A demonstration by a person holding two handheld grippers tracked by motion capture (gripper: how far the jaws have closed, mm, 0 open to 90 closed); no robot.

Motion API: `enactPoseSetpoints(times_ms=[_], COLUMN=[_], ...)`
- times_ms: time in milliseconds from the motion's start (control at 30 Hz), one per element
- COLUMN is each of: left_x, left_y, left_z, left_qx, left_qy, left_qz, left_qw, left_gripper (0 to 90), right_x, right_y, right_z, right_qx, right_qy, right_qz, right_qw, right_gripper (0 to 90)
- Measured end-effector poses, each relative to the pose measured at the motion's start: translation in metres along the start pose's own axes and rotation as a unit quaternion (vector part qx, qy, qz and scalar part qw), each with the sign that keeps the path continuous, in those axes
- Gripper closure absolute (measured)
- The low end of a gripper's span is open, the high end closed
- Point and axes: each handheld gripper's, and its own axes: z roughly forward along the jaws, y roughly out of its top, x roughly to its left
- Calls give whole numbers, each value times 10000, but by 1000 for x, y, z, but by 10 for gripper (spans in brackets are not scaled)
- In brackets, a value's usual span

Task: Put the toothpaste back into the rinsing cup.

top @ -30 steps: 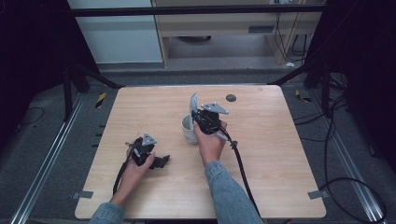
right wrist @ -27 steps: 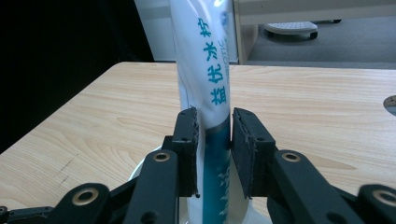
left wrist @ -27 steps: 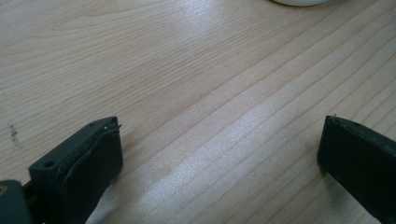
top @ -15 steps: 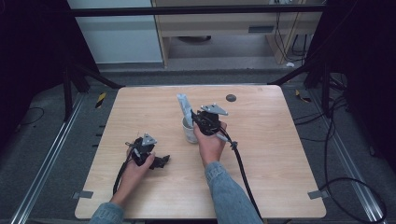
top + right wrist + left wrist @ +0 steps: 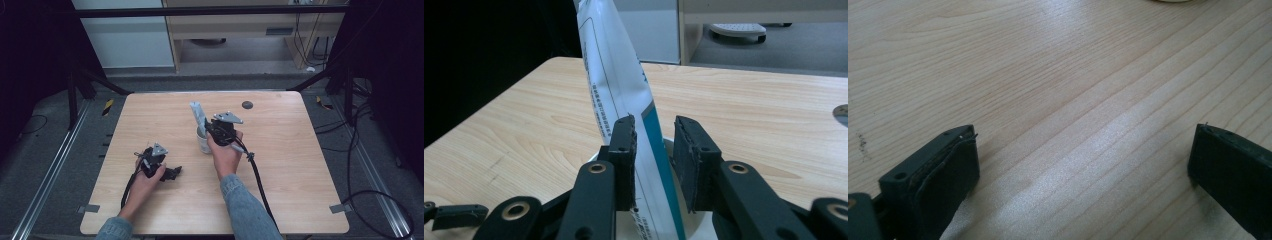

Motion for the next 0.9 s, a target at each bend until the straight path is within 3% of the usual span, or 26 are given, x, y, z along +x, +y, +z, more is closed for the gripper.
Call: enactPoseSetpoints(times_ms=[567,800,900], left_x=[0,0,0], left_y=[0,0,0], left_z=[0,0,0], left_qx=[0,-2,-2], left_qy=[0,1,0], left_qz=[0,0,-1], left_qw=[10000,10000,10000], left_gripper=[0,0,0], right_x=[-1,-7,-13], right_y=[12,16,18], right_z=[-23,-33,-37], right_qx=[199,312,446], right_qy=[-24,-18,6], right_qz=[-462,-580,-636], right_qw=[9987,9978,9970], right_gripper=[642,557,465])
